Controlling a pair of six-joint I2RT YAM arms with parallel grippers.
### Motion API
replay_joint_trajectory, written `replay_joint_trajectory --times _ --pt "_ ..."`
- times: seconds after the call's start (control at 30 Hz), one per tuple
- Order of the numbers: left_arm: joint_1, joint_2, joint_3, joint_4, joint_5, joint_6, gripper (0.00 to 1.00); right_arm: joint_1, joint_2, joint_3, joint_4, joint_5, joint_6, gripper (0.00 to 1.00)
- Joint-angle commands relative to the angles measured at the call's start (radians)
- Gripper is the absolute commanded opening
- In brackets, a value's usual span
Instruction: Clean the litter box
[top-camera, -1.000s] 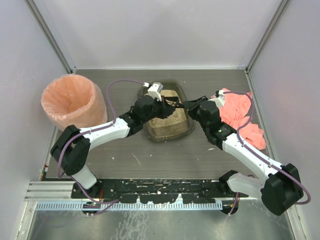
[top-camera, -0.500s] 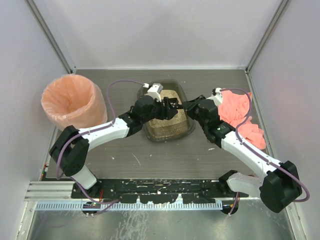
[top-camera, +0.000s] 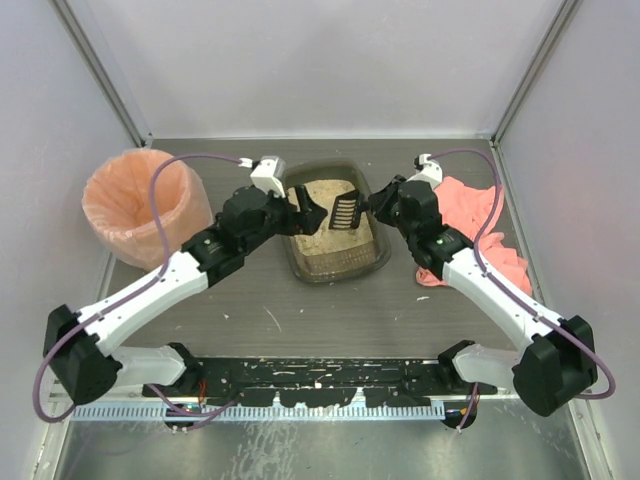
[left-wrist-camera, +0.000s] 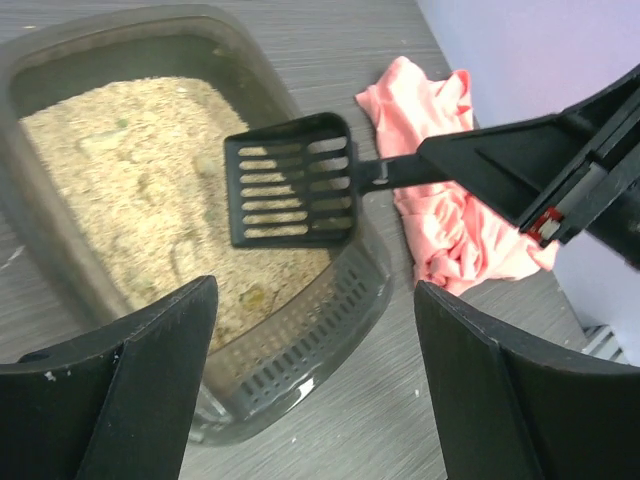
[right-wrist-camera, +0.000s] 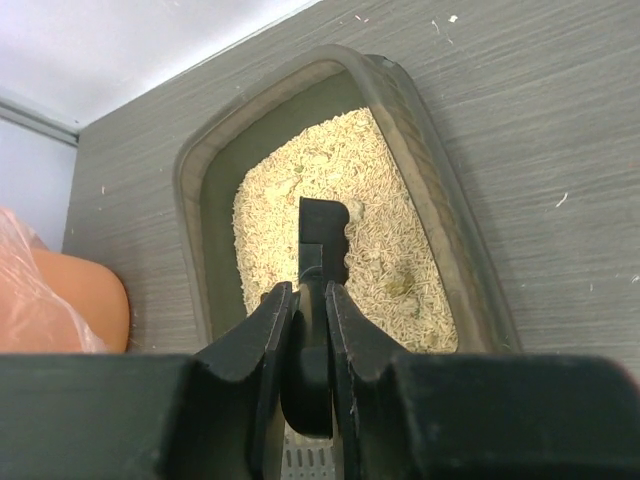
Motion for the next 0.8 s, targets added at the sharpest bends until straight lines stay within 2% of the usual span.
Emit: replay_joint_trajectory --times 0.0,0.23,0.33,0.43,0.6,0.77 --pt "0.015 -0.091 0.034 -0.211 -0.075 0.06 0.82 -0.048 0.016 0.085 0.016 -0.139 -0.154 0.01" --pt "0.025 -0.19 0.094 -0.452 -0.13 0.134 0.83 -0.08 0.079 0.197 -0.064 -0.217 -0.283 0.01" --pt "0.027 -0.215 0.148 -0.535 -0.207 0.176 0.84 -0.079 0.115 0.246 -0.116 -0.237 -0.322 0.01" --pt "0.033 -0.208 0.246 -0.642 -0.351 0.224 0.84 -0.079 0.121 0.245 -0.127 -0.249 -0.335 0.01" --pt "0.1 -0.123 0.442 -0.776 -0.534 0.324 0.82 -0.079 0.091 0.223 -0.137 -0.243 -0.351 0.01" --pt "0.223 0.062 0.608 -0.883 -0.578 0.399 0.79 -0.078 0.074 0.229 -0.176 -0.245 -0.387 0.01"
